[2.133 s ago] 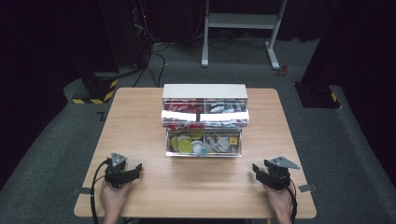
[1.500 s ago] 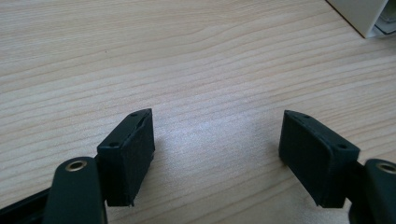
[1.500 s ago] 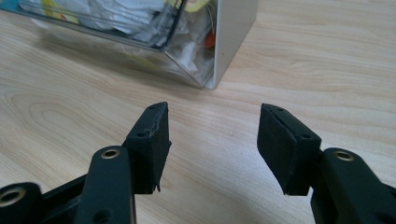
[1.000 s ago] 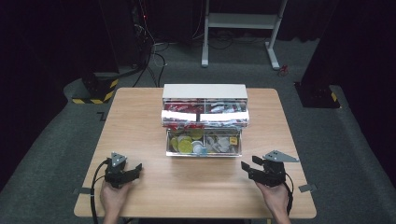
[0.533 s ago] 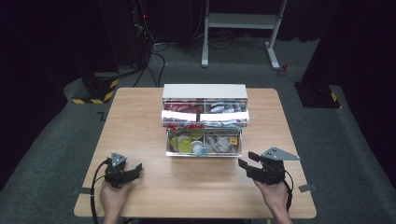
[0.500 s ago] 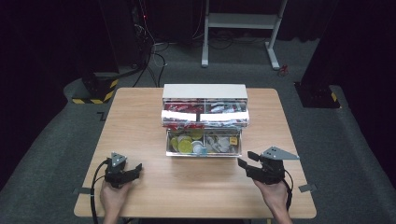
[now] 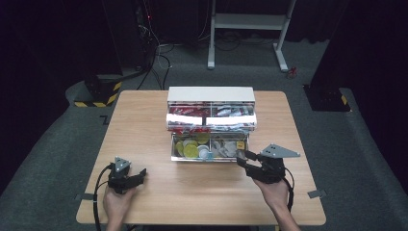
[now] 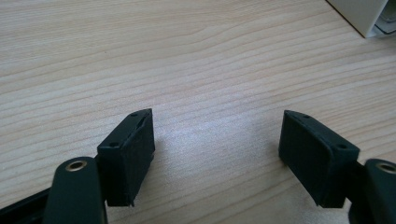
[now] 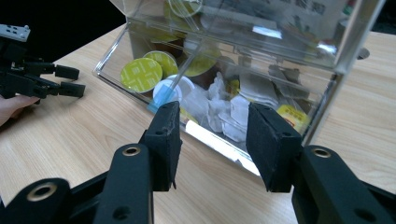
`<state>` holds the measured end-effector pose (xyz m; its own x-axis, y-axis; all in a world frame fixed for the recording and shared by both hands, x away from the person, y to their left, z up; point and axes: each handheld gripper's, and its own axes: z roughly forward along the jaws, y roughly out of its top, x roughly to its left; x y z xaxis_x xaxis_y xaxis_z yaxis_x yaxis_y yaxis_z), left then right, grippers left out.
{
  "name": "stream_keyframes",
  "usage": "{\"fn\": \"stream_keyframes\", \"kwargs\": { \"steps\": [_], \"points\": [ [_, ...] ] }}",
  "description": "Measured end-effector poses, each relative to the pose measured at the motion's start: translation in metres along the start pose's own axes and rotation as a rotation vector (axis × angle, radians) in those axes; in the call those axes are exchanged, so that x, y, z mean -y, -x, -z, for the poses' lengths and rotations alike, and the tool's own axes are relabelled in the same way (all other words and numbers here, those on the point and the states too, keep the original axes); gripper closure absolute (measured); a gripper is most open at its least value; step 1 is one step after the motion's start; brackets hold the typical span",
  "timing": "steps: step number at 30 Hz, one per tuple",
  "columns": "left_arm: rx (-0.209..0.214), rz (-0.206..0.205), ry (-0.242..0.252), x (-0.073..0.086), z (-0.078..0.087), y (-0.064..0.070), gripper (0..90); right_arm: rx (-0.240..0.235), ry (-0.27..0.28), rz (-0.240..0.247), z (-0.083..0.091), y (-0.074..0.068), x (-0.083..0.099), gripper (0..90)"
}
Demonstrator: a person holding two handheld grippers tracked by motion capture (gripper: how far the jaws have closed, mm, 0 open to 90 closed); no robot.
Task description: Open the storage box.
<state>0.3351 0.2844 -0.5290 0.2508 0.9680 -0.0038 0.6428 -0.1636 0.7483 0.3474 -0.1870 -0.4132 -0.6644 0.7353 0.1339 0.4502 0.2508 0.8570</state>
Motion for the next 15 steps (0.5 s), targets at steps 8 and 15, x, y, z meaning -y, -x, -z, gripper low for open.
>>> {"fn": "stream_keyframes", "kwargs": {
  "steps": [8,15],
  "points": [
    [0.0,0.0,0.0,0.0,0.0,0.0,27.3,-0.008,-0.008,0.022,-0.005,-0.004,-0.011,57.3],
    [-0.001,-0.001,0.0,0.0,0.0,0.0,27.3,-0.012,0.008,0.035,-0.003,-0.007,-0.022,57.2]
  ]
}}
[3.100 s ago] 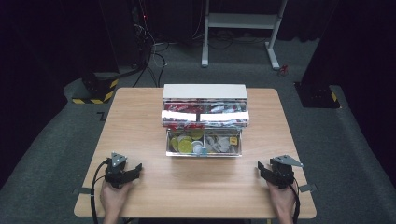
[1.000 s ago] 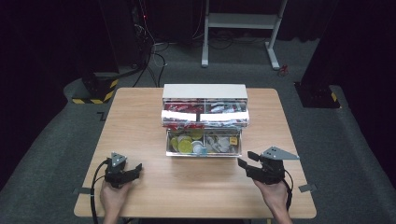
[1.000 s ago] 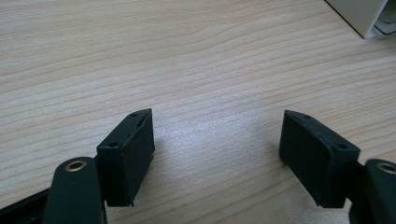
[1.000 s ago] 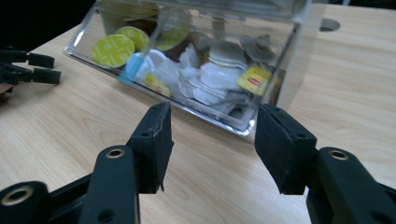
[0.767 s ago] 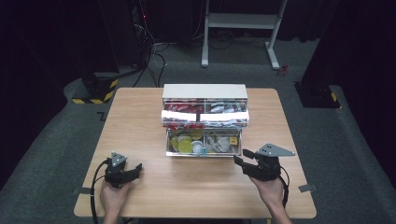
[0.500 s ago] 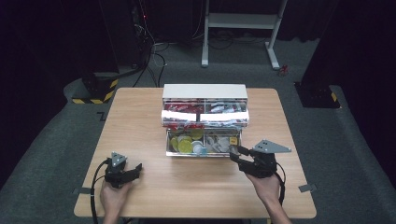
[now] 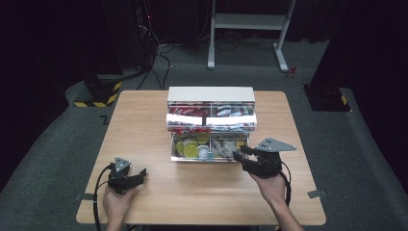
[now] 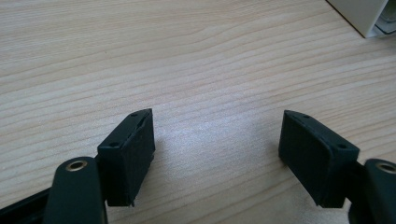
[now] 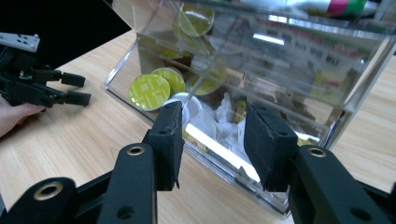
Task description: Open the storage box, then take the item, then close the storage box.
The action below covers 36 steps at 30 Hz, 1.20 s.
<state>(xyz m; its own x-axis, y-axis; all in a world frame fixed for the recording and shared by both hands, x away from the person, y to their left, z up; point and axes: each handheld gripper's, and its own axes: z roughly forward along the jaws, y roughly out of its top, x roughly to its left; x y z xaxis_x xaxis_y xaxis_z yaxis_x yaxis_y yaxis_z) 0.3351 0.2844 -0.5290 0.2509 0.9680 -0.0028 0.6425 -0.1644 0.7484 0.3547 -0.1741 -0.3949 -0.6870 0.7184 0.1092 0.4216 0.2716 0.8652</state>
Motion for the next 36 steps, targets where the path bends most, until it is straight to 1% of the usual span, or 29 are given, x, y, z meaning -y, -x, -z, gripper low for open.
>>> {"fn": "stream_keyframes", "kwargs": {
  "steps": [4,9,12,15,17,21,24,29,32,36],
  "points": [
    [0.0,-0.001,0.0,0.0,0.0,0.0,27.3,-0.001,-0.002,0.015,0.001,0.0,-0.008,56.9],
    [0.0,-0.001,0.0,0.0,0.0,0.0,27.3,-0.02,0.006,0.014,0.002,0.0,-0.019,56.2],
    [0.0,-0.002,-0.001,0.0,0.0,0.0,27.2,-0.031,0.009,0.025,0.002,-0.001,-0.028,55.8],
    [0.0,-0.002,0.0,0.0,0.0,0.0,27.3,-0.044,0.015,0.019,0.001,0.0,-0.035,55.0],
    [0.0,-0.002,0.0,0.0,0.0,0.0,27.2,-0.037,0.012,0.028,0.0,-0.001,-0.039,54.7],
    [0.0,-0.002,-0.002,0.0,0.0,0.0,27.2,-0.041,0.016,0.02,-0.001,0.0,-0.047,54.3],
    [0.001,-0.002,-0.002,0.0,0.0,0.0,27.2,-0.036,0.017,0.03,-0.002,0.0,-0.052,54.1],
    [0.001,-0.001,-0.005,0.0,0.001,0.0,27.3,-0.039,0.019,0.036,-0.005,-0.001,-0.058,53.6],
    [0.0,-0.002,-0.004,0.0,0.001,0.0,27.5,-0.034,0.013,0.036,-0.007,-0.001,-0.059,53.1],
    [0.001,-0.002,-0.004,0.0,0.001,0.0,27.4,-0.032,0.02,0.03,-0.009,0.0,-0.059,52.9]
  ]
}}
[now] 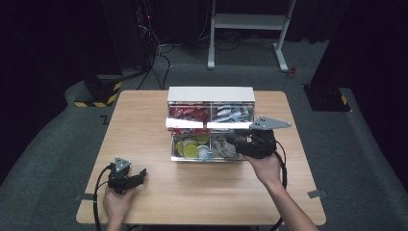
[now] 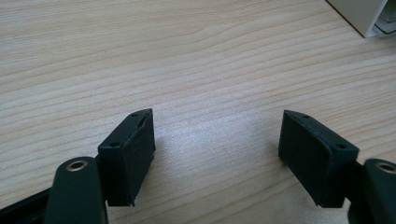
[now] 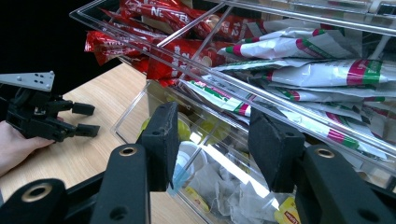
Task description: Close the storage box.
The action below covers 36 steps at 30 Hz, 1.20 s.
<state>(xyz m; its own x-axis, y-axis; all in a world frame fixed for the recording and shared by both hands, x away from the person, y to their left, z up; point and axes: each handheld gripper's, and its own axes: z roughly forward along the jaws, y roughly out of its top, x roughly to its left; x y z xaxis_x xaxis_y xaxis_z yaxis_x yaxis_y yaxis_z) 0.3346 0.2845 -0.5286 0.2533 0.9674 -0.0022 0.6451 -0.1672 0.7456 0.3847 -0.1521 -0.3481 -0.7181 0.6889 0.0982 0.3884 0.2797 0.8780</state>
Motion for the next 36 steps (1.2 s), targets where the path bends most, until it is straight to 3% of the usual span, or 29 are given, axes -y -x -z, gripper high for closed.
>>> {"fn": "stream_keyframes", "kwargs": {
  "steps": [36],
  "points": [
    [-0.001,-0.001,0.001,0.0,0.0,0.0,27.8,0.063,0.051,0.037,0.017,0.0,-0.029,53.3]
  ]
}}
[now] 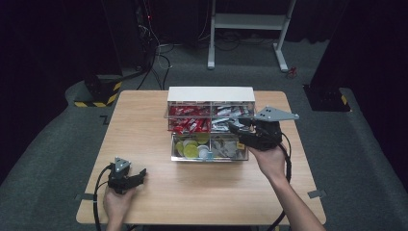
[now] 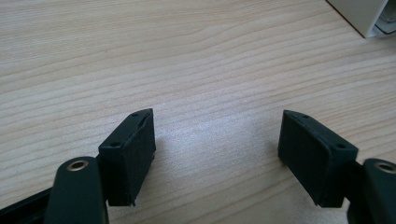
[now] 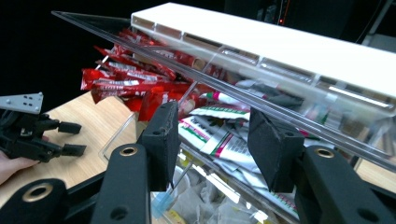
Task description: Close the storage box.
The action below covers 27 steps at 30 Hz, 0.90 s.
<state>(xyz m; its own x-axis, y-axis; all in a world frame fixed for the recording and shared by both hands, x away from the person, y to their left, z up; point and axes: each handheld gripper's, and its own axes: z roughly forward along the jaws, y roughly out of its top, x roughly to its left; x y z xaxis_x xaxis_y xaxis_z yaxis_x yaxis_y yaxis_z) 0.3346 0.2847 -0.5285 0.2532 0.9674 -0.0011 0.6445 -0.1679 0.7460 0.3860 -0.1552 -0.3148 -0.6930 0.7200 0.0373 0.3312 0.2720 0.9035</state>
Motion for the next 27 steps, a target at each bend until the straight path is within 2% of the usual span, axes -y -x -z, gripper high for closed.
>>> {"fn": "stream_keyframes", "kwargs": {
  "steps": [12,16,27],
  "points": [
    [-0.002,0.002,0.006,0.001,0.0,0.001,28.1,0.03,0.018,0.013,0.002,0.003,-0.013,53.3],
    [0.007,0.0,0.008,0.001,0.0,0.002,29.6,0.054,0.027,0.016,0.0,0.004,-0.016,52.8],
    [0.01,-0.006,0.005,0.001,0.0,0.005,27.1,0.077,0.028,0.011,-0.004,0.007,-0.028,52.6]
  ]
}}
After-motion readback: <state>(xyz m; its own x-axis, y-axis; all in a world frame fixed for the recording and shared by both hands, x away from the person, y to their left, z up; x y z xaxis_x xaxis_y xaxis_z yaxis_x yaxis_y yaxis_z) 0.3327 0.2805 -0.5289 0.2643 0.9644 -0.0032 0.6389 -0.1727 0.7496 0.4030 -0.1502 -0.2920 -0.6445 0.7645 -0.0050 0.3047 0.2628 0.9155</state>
